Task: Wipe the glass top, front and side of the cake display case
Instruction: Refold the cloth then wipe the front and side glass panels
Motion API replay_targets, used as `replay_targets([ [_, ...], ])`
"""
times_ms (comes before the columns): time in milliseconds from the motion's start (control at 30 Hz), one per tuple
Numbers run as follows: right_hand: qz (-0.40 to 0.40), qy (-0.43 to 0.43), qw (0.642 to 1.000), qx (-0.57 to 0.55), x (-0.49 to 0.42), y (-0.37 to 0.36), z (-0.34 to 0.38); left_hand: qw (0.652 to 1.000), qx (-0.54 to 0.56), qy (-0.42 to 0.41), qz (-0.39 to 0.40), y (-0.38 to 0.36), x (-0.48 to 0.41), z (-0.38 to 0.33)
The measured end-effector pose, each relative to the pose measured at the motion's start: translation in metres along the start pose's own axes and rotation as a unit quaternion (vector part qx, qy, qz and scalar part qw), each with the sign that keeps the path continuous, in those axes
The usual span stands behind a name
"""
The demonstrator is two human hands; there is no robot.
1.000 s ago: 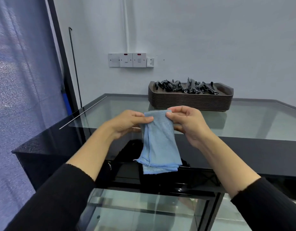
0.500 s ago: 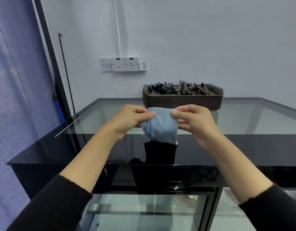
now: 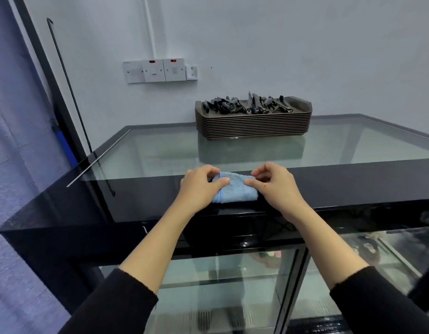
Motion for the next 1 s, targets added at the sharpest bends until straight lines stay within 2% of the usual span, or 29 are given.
replay_targets([
  [167,0.051,-0.025,0.998,-0.012,0.002,-0.005,-0.006,0.998,0.004,0.011,0.064,-0.007,0.000,0.005],
  [300,0.120,0.004,0.986,0.113,0.020,-0.014,0.000,0.994,-0.010,-0.011,0.111,-0.002,0.024,0.006],
  [367,0.122,0.038,0.981,0.146,0.037,-0.016,0.013,0.996,0.004,-0.010,0.092,0.010,0.045,0.002],
  [467,0.089,0.103,0.987,0.083,0.072,-0.012,0.035,0.999,0.033,-0.007,0.013,0.032,0.089,-0.006],
  [567,0.087,0.117,0.989,-0.002,0.110,-0.014,0.038,0.998,0.041,-0.022,-0.041,0.044,0.132,-0.006],
  [667,0.141,0.078,0.981,-0.111,0.138,-0.032,0.011,0.995,0.098,0.004,-0.034,0.036,0.160,0.020],
  [800,0.174,0.029,0.969,-0.174,0.156,-0.057,-0.042,0.987,0.154,0.050,-0.020,0.002,0.185,0.062],
  [867,0.171,0.023,0.966,-0.195,0.162,-0.067,-0.066,0.985,0.159,0.047,-0.050,-0.012,0.192,0.081],
  [1000,0.133,0.075,0.972,-0.176,0.168,-0.082,-0.110,0.979,0.148,-0.017,-0.138,-0.043,0.199,0.107],
])
Point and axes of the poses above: each hand's wrist, its own x-axis away from the middle knuckle, its own y-axis out of the back of the hand, z = x × y, the point moved 9 cm from there along -x, towards the middle knuckle, and after that the axes turned 8 degrees about -x, right-handed, at the moved point
